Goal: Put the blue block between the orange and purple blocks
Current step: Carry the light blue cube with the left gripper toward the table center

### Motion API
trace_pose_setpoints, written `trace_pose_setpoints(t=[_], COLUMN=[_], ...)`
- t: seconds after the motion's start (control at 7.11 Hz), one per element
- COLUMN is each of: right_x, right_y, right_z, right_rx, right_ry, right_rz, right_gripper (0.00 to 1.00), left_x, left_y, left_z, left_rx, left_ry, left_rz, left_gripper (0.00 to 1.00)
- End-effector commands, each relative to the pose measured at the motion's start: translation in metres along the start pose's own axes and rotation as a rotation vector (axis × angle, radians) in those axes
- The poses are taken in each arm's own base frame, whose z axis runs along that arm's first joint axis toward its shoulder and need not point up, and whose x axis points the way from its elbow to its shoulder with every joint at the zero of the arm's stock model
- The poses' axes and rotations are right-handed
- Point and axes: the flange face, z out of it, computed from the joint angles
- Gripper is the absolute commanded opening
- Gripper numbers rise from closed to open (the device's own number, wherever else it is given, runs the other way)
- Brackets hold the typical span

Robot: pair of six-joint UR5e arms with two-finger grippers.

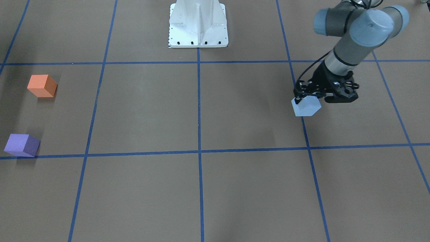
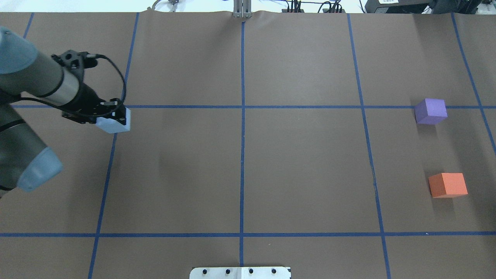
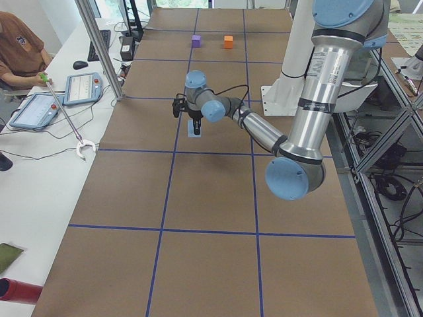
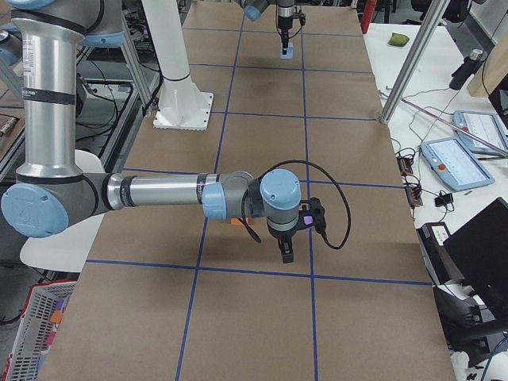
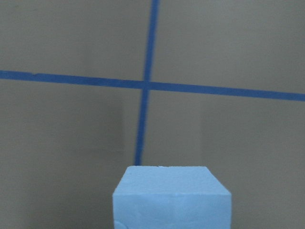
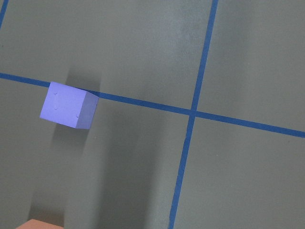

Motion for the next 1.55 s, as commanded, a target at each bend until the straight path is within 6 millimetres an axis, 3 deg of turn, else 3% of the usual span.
trace_pose_setpoints(t=[0.0, 0.28, 0.42, 0.56, 0.84, 1.12, 1.27, 1.41], right_x=[0.001, -0.002, -0.01, -0.03, -0.109, -0.212, -0.253, -0.283], right_y=[0.007, 0.012, 0.009, -0.005, -0.047, -0.106, -0.125, -0.14], right_z=[0.002, 0.0, -0.003, -0.016, -0.043, -0.085, -0.106, -0.118], right_rx=[0.02, 0.052, 0.062, 0.078, 0.089, 0.026, -0.004, -0.016], right_ry=[0.002, -0.005, -0.057, -0.118, -0.148, -0.147, -0.145, -0.148], right_rz=[0.007, 0.026, 0.094, 0.144, 0.2, 0.245, 0.268, 0.294], right_gripper=[1.0, 1.0, 1.0, 1.0, 1.0, 1.0, 1.0, 1.0], left_x=[0.152, 0.227, 0.268, 0.291, 0.298, 0.295, 0.295, 0.295], left_y=[0.041, 0.045, 0.047, 0.045, 0.046, 0.044, 0.044, 0.044], left_z=[-0.003, 0.034, 0.06, 0.086, 0.125, 0.138, 0.139, 0.139], left_rx=[-0.036, -0.049, -0.018, -0.013, -0.007, -0.008, -0.008, -0.008], left_ry=[-0.04, -0.069, -0.098, -0.089, -0.057, -0.081, -0.081, -0.081], left_rz=[-0.007, -0.036, -0.009, -0.003, -0.021, -0.013, -0.008, -0.007], left_gripper=[0.0, 0.0, 0.0, 0.0, 0.0, 0.0, 0.01, 0.99])
